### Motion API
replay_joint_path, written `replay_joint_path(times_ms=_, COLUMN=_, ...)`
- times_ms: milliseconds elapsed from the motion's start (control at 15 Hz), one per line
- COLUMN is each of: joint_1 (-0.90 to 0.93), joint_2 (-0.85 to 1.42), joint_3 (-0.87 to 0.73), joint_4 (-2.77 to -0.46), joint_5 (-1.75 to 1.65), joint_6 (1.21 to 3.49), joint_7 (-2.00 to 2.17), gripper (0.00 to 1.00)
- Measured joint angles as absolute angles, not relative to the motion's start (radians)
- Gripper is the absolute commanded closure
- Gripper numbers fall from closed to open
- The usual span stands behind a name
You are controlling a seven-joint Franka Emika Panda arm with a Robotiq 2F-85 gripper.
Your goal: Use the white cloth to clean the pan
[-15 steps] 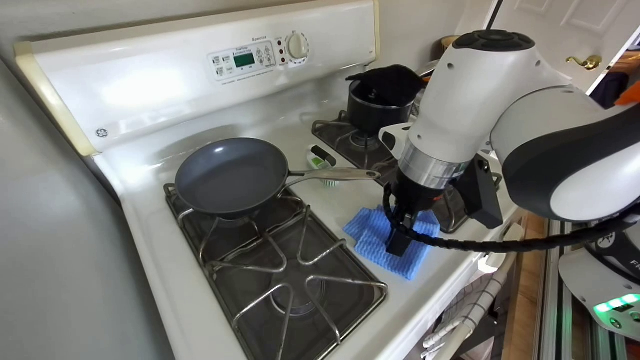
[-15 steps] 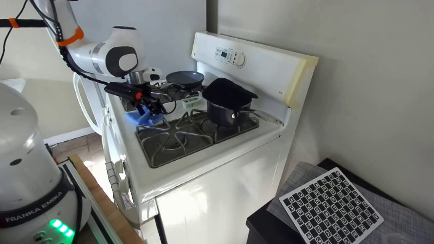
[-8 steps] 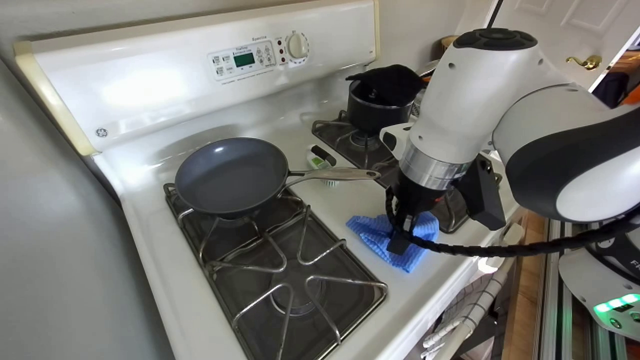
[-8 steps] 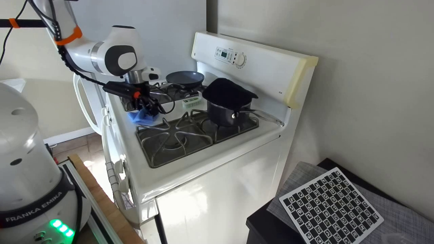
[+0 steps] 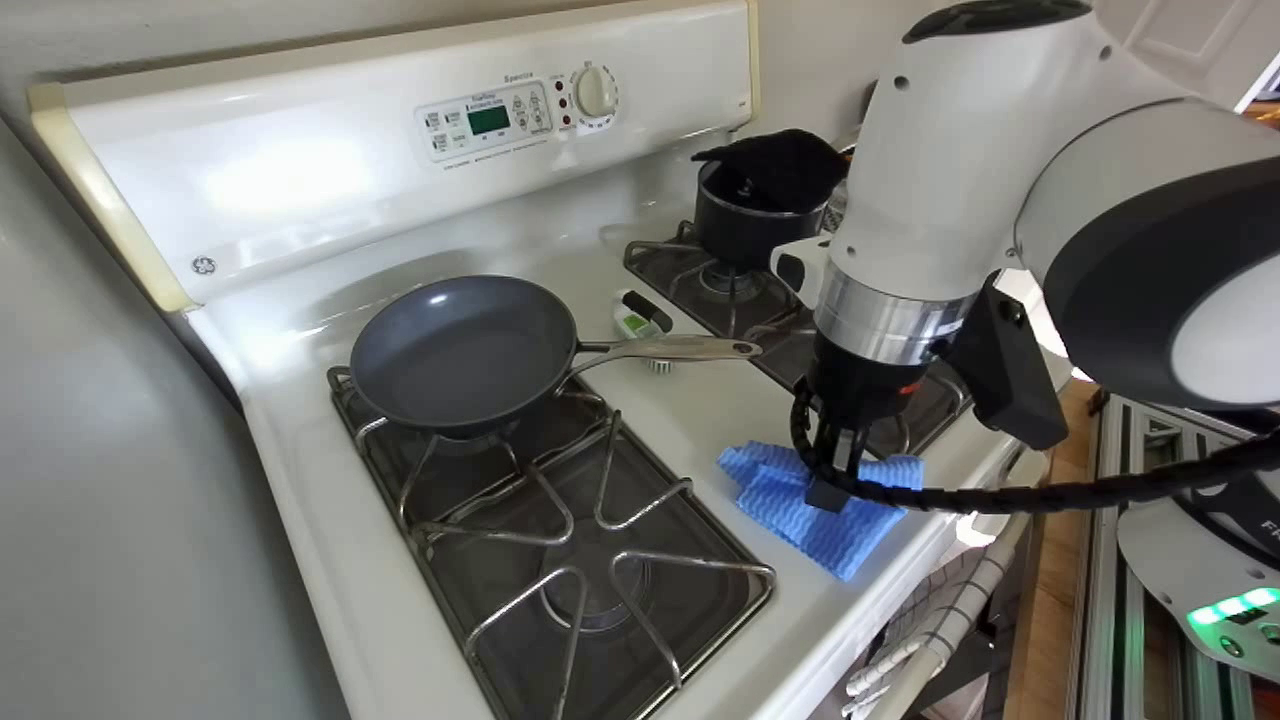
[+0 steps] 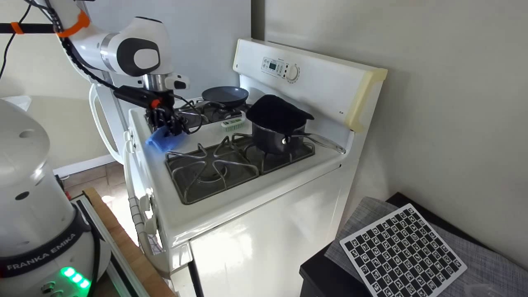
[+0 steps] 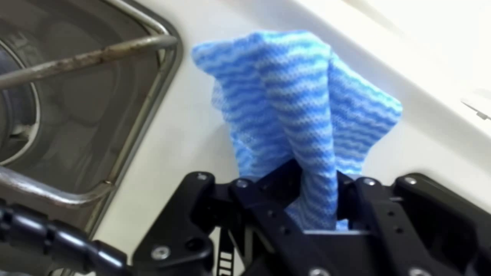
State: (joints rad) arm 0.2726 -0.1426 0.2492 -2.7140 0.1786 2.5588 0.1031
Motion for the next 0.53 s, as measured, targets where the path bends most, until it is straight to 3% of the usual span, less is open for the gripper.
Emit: replay_joint_path(times_ms=533, joint_1=0.272, joint_2=-0.352, joint_3=0.254, joint_4=-2.610, joint_5=0.120, joint_6=2.332, joint_7=0.121, gripper=1.00)
